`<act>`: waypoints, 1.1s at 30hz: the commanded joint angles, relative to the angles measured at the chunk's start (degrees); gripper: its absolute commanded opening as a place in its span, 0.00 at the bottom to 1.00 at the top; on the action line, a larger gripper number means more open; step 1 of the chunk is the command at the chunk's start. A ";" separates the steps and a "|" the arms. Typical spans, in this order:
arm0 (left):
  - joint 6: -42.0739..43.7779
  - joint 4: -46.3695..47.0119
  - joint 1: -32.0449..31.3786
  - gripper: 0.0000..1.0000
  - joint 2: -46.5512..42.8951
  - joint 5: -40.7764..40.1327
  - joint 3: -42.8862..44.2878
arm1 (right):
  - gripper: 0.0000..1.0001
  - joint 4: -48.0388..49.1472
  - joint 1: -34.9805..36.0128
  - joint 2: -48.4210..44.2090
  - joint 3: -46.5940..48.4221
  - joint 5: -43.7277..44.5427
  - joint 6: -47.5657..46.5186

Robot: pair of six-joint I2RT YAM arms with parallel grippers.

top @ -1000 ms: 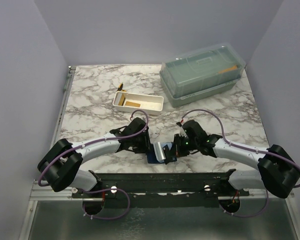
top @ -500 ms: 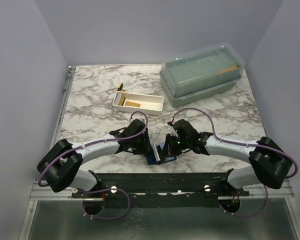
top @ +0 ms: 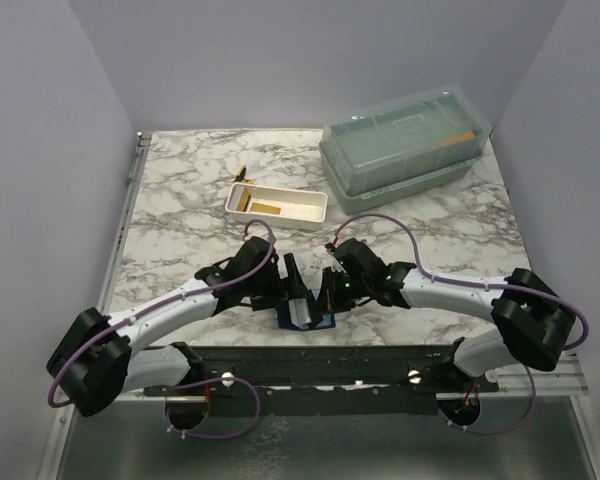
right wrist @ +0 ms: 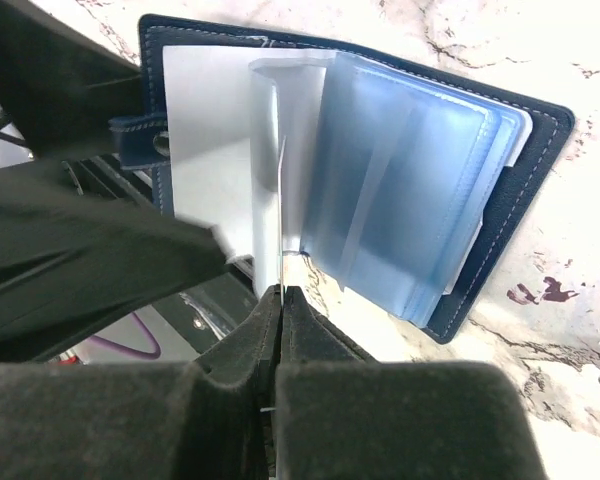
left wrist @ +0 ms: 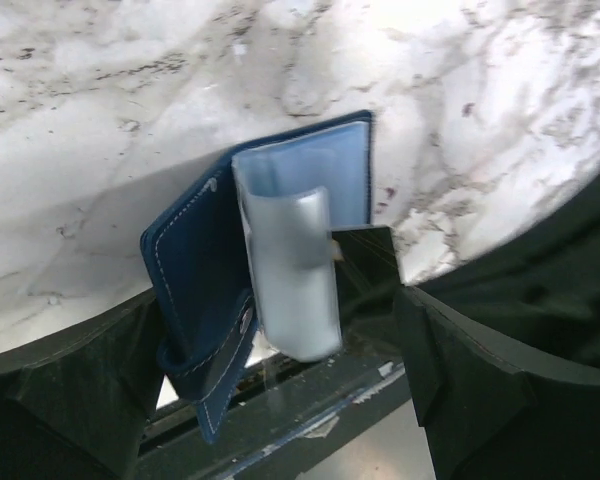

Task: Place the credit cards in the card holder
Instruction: Insert the credit card into the card holder.

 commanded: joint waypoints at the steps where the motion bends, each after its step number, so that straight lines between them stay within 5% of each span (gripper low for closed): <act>1: -2.63 -3.28 0.41 0.99 -7.24 -0.10 0.75 | 0.00 -0.12 0.66 0.92 0.93 1.06 1.09; 13: -2.75 -2.93 1.36 0.79 -4.37 -4.24 -1.86 | 0.00 9.81 0.98 0.79 -0.67 -4.03 4.99; 18: -3.72 -0.79 1.40 0.88 -8.01 -5.01 -5.19 | 0.00 11.33 1.10 1.24 -1.47 -4.33 6.03; 33: -4.37 0.63 1.41 0.40 -7.42 -8.21 -8.05 | 0.00 10.03 1.27 3.82 -0.30 -2.94 7.29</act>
